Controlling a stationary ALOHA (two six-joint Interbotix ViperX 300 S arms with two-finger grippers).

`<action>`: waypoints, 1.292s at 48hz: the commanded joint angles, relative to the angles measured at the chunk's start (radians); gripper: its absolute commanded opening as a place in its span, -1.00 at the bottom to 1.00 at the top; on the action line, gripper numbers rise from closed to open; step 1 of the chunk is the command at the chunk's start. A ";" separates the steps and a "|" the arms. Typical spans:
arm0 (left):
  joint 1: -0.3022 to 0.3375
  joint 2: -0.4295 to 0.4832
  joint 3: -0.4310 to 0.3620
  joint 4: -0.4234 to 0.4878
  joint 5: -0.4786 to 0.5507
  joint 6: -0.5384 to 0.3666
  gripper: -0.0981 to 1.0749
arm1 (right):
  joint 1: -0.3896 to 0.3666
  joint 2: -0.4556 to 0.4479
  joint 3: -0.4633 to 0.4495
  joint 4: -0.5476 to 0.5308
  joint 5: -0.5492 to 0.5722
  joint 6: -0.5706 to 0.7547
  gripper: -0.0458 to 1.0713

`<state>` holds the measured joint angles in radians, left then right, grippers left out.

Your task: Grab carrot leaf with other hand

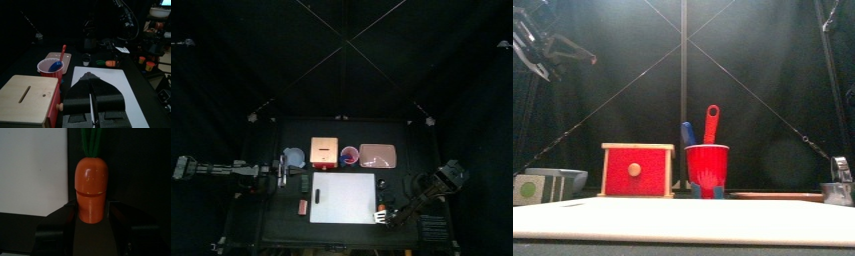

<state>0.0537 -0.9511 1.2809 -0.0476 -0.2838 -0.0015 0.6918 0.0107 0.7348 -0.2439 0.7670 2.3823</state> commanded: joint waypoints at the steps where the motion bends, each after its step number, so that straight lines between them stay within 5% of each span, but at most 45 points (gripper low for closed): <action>1: 0.002 0.005 -0.014 -0.002 -0.003 0.000 -0.51 | -0.003 -0.003 -0.005 -0.003 -0.014 0.003 0.35; 16: 0.003 0.005 -0.011 -0.002 -0.002 0.002 -0.43 | 0.000 -0.017 -0.005 -0.066 -0.014 -0.011 0.20; 33: 0.002 0.005 -0.015 -0.002 -0.002 0.003 0.10 | -0.008 -0.178 0.026 -0.270 0.060 -0.069 0.02; 47: 0.000 0.005 -0.020 -0.002 -0.002 -0.003 0.53 | -0.135 -0.279 0.055 -0.449 0.011 -0.236 0.02; 62: -0.044 0.117 -0.081 -0.002 0.041 0.005 0.88 | -0.367 -0.296 0.066 -0.468 -0.244 -0.528 0.02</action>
<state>0.0245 -0.8790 1.2517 -0.0522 -0.2592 -0.0015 0.3682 -0.2669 0.8115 -0.7102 0.5814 1.9021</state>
